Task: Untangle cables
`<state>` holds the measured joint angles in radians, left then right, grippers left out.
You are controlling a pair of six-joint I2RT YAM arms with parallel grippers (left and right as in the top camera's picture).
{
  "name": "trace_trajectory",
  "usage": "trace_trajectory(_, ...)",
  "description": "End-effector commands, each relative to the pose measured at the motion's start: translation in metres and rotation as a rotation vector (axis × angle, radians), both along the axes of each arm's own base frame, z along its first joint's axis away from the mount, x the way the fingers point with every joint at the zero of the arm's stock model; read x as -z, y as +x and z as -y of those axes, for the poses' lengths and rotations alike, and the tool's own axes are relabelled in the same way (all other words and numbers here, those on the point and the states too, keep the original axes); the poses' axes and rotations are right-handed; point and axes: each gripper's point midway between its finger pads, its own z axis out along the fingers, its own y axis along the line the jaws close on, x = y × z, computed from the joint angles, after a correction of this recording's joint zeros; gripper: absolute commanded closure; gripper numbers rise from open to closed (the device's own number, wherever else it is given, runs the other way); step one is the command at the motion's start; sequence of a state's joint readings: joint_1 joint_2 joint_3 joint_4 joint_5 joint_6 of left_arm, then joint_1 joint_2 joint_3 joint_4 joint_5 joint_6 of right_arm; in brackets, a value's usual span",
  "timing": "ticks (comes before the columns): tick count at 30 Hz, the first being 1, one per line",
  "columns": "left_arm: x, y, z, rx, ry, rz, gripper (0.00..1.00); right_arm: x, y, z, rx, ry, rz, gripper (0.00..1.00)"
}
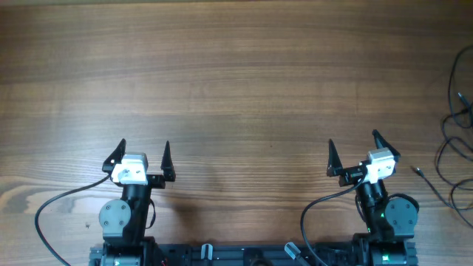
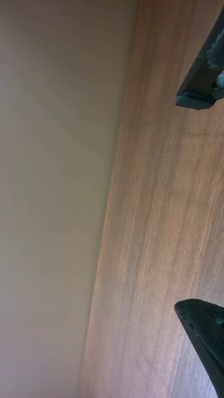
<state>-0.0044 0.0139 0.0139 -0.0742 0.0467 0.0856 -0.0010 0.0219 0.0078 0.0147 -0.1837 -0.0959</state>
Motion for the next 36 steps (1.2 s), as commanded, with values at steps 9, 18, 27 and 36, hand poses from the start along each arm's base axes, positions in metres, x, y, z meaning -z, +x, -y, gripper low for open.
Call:
trace_trajectory(9,0.002,0.0,-0.004,-0.02,0.016,-0.001,0.0,-0.002,-0.001,0.003,0.015,-0.035,0.018,0.0)
trace_trajectory(18,0.002,0.0,-0.004,-0.02,0.016,-0.001,0.0,0.001,0.002,0.021,0.12,0.008,0.001,0.0)
trace_trajectory(27,0.002,0.0,-0.004,-0.02,0.016,-0.001,0.0,0.001,0.002,0.024,0.138,0.207,-0.022,0.0)
trace_trajectory(36,0.002,0.0,-0.004,-0.02,0.016,-0.001,0.0,0.001,0.002,0.024,0.139,0.2,-0.021,0.0)
